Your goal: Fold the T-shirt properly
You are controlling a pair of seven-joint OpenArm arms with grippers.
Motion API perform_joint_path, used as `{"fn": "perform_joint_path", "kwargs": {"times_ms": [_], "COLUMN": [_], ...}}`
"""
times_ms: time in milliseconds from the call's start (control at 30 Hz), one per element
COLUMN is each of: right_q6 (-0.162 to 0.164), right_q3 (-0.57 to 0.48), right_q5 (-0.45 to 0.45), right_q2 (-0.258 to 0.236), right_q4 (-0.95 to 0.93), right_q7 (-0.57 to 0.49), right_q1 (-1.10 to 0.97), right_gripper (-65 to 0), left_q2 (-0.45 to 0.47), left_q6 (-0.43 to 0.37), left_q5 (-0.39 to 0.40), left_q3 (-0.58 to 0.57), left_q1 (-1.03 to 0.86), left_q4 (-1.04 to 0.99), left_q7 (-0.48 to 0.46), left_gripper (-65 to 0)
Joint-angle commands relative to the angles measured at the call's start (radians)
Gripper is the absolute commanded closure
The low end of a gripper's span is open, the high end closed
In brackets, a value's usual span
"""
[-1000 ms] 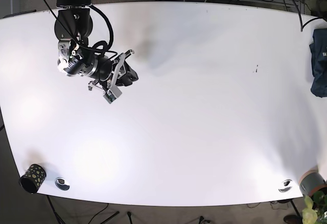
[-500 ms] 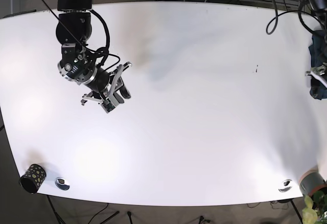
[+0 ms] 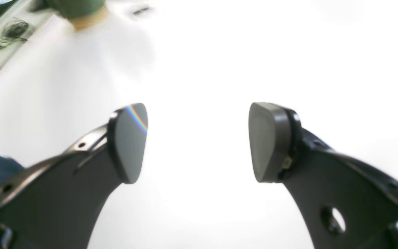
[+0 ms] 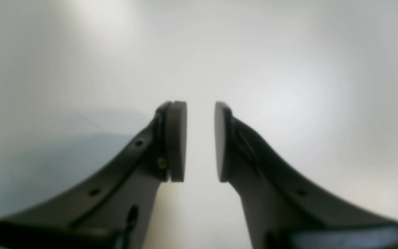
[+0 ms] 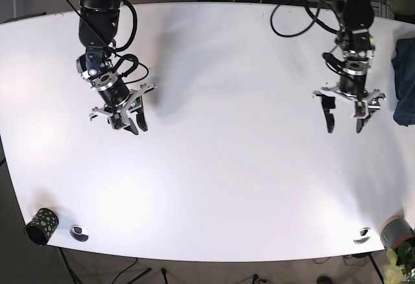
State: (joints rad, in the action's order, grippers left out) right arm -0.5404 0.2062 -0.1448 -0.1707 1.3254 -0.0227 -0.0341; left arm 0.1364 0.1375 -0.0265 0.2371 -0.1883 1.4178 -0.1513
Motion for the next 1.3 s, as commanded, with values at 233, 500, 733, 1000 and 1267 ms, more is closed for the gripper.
{"fn": "perform_joint_path", "kwargs": {"times_ms": [233,500,733,1000,1267], "right_q6": [0.062,0.062,0.062,0.059,0.056], "right_q3": [0.009,0.009,0.009,0.046,0.092], "right_q5": [0.093,0.227,0.267,0.324,0.397], "right_q2": [-0.059,-0.115,-0.115,-0.112,-0.114], "right_q4": [0.022,0.115,0.236,0.339,0.394], "right_q7": [-0.101,-0.101,-0.101,-0.072,-0.026], "right_q1": [-0.129,-0.309,-0.493,-0.702,-0.89], "right_gripper": [-13.0,-13.0,-13.0,-13.0,-12.7], "left_q2": [-0.182,-0.237,-0.261,-0.261,-0.261], "left_q6": [-0.045,-0.049,-0.051,-0.052,-0.167], "left_q5": [-0.069,-0.065,-0.065,-0.065,-0.063], "left_q3": [-0.071,-0.134,-0.176,-0.189,-0.201], "left_q1": [-0.17,-0.374,-0.574,-0.784,-0.94], "left_q4": [0.082,0.186,0.295,0.371,0.366], "left_q7": [-0.107,-0.106,-0.104,-0.104,-0.097], "left_gripper": [-41.5,-41.5,-41.5,-41.5,-41.9]}}
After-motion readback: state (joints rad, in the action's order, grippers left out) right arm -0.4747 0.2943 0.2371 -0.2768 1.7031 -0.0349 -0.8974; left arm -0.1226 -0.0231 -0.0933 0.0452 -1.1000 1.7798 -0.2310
